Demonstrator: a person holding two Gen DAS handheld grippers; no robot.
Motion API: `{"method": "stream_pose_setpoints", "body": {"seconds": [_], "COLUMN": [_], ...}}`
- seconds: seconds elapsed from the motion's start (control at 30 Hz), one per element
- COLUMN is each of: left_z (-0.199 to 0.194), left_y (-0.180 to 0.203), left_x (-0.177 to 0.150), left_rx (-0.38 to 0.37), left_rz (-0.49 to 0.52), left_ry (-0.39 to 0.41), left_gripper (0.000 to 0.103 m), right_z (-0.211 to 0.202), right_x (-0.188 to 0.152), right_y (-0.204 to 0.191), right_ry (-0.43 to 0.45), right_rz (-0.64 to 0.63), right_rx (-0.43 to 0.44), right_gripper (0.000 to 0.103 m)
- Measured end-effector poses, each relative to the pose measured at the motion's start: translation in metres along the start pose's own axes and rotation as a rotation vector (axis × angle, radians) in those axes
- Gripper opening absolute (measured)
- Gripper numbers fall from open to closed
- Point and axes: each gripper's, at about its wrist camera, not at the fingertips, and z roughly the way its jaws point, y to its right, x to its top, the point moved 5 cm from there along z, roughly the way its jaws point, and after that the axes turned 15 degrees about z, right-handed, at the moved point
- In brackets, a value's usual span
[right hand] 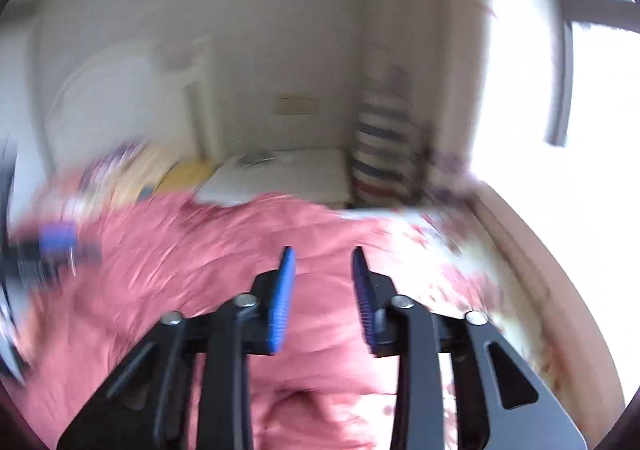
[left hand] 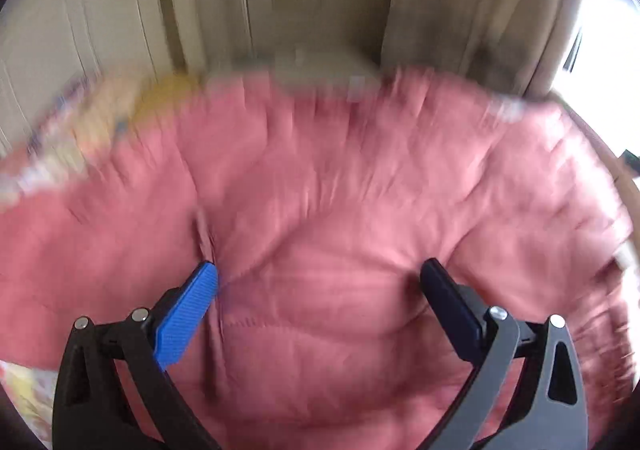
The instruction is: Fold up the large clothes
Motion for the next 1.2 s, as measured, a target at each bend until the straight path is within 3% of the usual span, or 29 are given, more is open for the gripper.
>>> {"method": "stream_pose_setpoints", "body": {"seconds": [0.1, 0.17, 0.33, 0.53, 0.57, 0.63, 0.67, 0.77, 0.97, 1.03, 1.07, 1.2], "left_z": [-0.002, -0.002, -0.003, -0.003, 0.000, 0.000, -0.001, -0.002, -0.003, -0.003, -0.003, -0.004], "left_y": [-0.006, -0.002, -0.004, -0.005, -0.006, -0.008, -0.008, -0.008, -0.008, -0.008, -0.008, -0.009], "left_x": [0.004, 0.008, 0.013, 0.011, 0.001, 0.001, -0.002, -0.001, 0.000, 0.001, 0.000, 0.000], "left_rx": [-0.031, 0.001, -0.016, -0.023, -0.029, -0.035, -0.037, -0.040, -0.040, -0.045, -0.045, -0.049], "left_rz": [-0.036, -0.012, -0.028, -0.029, -0.028, -0.031, -0.031, -0.031, -0.032, -0.034, -0.035, -0.035], "left_ry": [0.022, 0.014, 0.022, 0.027, 0.032, 0.036, 0.037, 0.038, 0.039, 0.041, 0.042, 0.044], "left_gripper": [0.101, 0.101, 0.101, 0.101, 0.101, 0.101, 0.101, 0.101, 0.101, 0.101, 0.101, 0.101], "right_z": [0.035, 0.069, 0.062, 0.051, 0.061, 0.090, 0.096, 0.087, 0.083, 0.110, 0.127, 0.123], "right_x": [-0.023, -0.056, -0.044, -0.014, -0.015, -0.033, -0.040, -0.028, 0.017, 0.009, -0.001, 0.005], "right_y": [0.003, 0.008, 0.012, 0.003, 0.000, 0.009, 0.013, 0.013, 0.000, 0.003, 0.011, 0.010], "right_ry": [-0.135, -0.290, -0.293, -0.168, -0.174, -0.269, -0.286, -0.305, -0.215, -0.265, -0.336, -0.348], "right_rz": [-0.052, -0.145, -0.108, -0.110, -0.146, -0.208, -0.199, -0.176, -0.137, -0.195, -0.192, -0.196], "right_rx": [-0.012, -0.100, -0.091, -0.093, -0.114, -0.189, -0.180, -0.175, -0.157, -0.214, -0.230, -0.238], "right_gripper": [0.028, 0.028, 0.028, 0.028, 0.028, 0.028, 0.028, 0.028, 0.028, 0.028, 0.028, 0.028]}}
